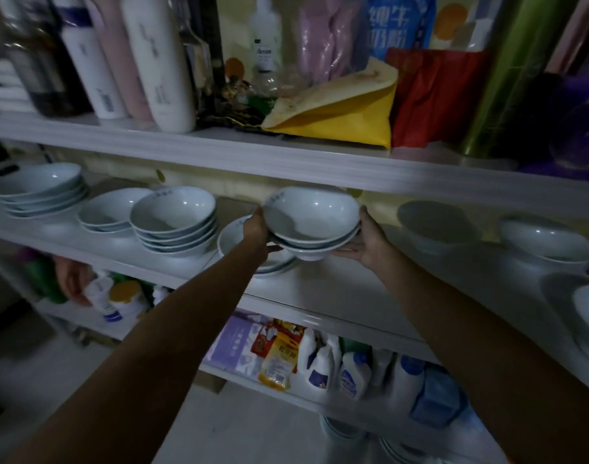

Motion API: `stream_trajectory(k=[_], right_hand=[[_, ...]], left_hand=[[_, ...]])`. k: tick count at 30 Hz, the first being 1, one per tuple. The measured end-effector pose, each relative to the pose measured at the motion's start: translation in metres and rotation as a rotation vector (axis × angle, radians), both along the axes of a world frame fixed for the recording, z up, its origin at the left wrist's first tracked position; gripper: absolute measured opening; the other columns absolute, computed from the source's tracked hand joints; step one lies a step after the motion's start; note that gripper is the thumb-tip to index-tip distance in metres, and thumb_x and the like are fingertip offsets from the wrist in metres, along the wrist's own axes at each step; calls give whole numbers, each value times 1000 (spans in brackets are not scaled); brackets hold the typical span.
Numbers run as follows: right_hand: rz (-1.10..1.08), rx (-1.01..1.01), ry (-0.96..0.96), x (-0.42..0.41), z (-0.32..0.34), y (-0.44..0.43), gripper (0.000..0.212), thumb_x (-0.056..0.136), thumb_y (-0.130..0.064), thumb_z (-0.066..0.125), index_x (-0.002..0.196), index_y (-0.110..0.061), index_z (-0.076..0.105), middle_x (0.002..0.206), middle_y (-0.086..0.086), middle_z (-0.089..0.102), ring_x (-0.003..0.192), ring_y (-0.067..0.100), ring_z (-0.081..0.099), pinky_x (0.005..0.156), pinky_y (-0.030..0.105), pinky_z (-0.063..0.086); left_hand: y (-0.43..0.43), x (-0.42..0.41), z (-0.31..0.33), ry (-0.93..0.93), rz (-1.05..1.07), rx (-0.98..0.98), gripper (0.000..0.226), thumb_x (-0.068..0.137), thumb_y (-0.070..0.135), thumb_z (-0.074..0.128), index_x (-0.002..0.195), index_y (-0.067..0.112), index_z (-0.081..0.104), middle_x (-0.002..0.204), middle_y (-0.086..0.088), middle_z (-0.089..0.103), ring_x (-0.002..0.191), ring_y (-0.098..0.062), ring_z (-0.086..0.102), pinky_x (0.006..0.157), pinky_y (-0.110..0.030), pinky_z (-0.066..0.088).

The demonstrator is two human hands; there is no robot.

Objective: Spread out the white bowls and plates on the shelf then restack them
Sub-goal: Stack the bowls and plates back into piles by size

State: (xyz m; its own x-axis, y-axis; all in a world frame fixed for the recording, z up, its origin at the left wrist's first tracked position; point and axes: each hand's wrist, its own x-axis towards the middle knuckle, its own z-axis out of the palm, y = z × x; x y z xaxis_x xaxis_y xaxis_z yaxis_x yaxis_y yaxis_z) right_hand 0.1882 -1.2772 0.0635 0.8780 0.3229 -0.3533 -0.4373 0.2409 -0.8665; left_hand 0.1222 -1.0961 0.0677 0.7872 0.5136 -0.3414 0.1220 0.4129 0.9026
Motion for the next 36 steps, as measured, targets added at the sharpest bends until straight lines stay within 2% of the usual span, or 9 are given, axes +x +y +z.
stream_trajectory(k=[4, 8, 11, 13, 17, 20, 24, 28, 36], right_hand=[[60, 52, 61, -9, 0, 44, 58, 97, -48, 41, 141, -11, 37, 128, 16, 50, 119, 43, 53, 84, 53, 48], [87, 3, 21, -5, -11, 72, 58, 96, -49, 42, 139, -11, 43, 135, 12, 54, 115, 32, 55, 74, 39, 51], [155, -229, -54, -5, -19, 85, 63, 97, -51, 36, 144, -10, 37, 147, 7, 42, 132, 26, 44, 95, 30, 40], [223, -366, -79, -7, -25, 90, 74, 94, -60, 33, 149, -12, 28, 156, 6, 28, 141, 26, 31, 111, 35, 30], [230, -449, -73, -7, -30, 83, 76, 93, -63, 29, 151, -14, 24, 158, 6, 22, 142, 28, 27, 114, 40, 28], [188, -473, -27, 0, -38, 58, 77, 92, -65, 28, 151, -16, 23, 159, 5, 19, 142, 29, 29, 114, 42, 31], [33, -448, 34, 16, -51, -4, 68, 97, -55, 30, 149, -11, 26, 155, 10, 27, 139, 32, 33, 112, 44, 34], [-166, -367, 86, 30, -65, -83, 67, 96, -52, 38, 147, -10, 29, 152, 11, 31, 135, 31, 36, 100, 43, 40], [-465, -219, 108, 61, -81, -214, 50, 98, -37, 45, 141, -13, 39, 144, 10, 39, 133, 28, 38, 106, 44, 35]], left_hand=[[35, -17, 5, -27, 49, 22, 59, 98, 51, 32, 137, 9, 41, 120, -14, 53, 103, -32, 51, 83, -44, 46], [57, -21, -2, -8, 87, 20, 56, 98, 50, 33, 139, 12, 39, 120, -13, 51, 113, -34, 50, 89, -51, 46], [62, -14, -21, -1, 117, 109, 54, 99, 44, 35, 139, 8, 39, 137, -20, 48, 119, -35, 49, 98, -44, 42], [61, -9, -29, 176, 185, 279, 64, 97, 48, 38, 143, 3, 32, 142, -22, 42, 129, -36, 44, 101, -39, 39], [37, -5, -29, 448, 305, 902, 71, 100, 41, 29, 149, -6, 8, 156, -26, 12, 145, -36, 13, 120, -40, 9], [9, 7, -32, 378, 303, 1210, 62, 102, 34, 28, 148, -5, 13, 157, -24, 8, 147, -34, 8, 121, -40, 4], [-41, 32, -36, 101, 166, 1395, 54, 99, 23, 38, 144, -4, 29, 154, -26, 20, 143, -39, 20, 120, -42, 16], [-103, 61, -44, 29, -72, 1331, 55, 100, 24, 36, 147, -2, 23, 155, -21, 21, 142, -35, 22, 117, -36, 16], [-222, 125, -73, 167, -410, 604, 67, 98, 35, 44, 149, 1, 17, 154, -19, 24, 140, -36, 30, 115, -42, 30]])
